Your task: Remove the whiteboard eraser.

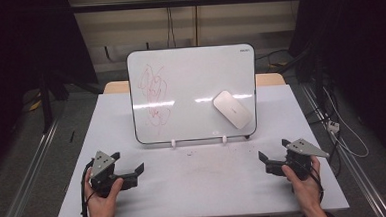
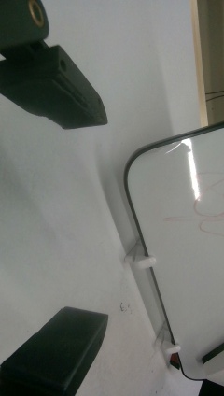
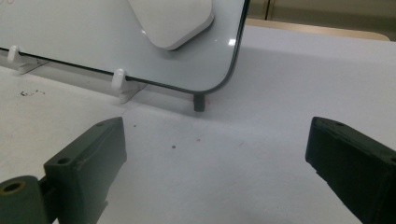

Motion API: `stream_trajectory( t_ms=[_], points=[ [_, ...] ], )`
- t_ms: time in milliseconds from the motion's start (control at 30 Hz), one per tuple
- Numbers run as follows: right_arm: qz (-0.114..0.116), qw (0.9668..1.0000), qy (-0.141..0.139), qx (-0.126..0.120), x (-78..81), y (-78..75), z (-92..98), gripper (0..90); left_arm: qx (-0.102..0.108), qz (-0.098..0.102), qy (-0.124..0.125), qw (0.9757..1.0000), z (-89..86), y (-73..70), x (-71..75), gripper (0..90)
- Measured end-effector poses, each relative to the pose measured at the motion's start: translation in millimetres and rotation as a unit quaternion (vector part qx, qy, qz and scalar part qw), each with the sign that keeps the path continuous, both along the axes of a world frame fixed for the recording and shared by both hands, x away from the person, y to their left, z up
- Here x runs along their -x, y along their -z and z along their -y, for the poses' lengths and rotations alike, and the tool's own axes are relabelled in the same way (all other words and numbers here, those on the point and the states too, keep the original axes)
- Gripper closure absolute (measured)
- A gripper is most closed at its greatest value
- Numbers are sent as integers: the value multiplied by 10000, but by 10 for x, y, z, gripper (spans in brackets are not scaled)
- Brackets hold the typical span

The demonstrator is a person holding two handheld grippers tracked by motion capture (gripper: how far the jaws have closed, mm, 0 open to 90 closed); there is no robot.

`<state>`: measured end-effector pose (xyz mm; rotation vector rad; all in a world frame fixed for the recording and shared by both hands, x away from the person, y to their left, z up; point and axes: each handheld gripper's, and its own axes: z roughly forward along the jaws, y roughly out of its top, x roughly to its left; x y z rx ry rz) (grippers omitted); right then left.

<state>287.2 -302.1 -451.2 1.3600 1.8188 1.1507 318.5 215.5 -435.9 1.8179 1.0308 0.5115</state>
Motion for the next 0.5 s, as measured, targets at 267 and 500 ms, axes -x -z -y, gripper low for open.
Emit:
stream_trajectory(
  t_ms=[267, 500],
  points=[
    [-59, 10000, -49, -61, -12, 1, -14, 39, 4, -43, -36, 10000, 1, 5, -17, 54],
    [-131, 9998, -116, 31, -23, -36, -73, 66, 45, -106, -47, 9999, -26, 11, -30, 54]
  ],
)
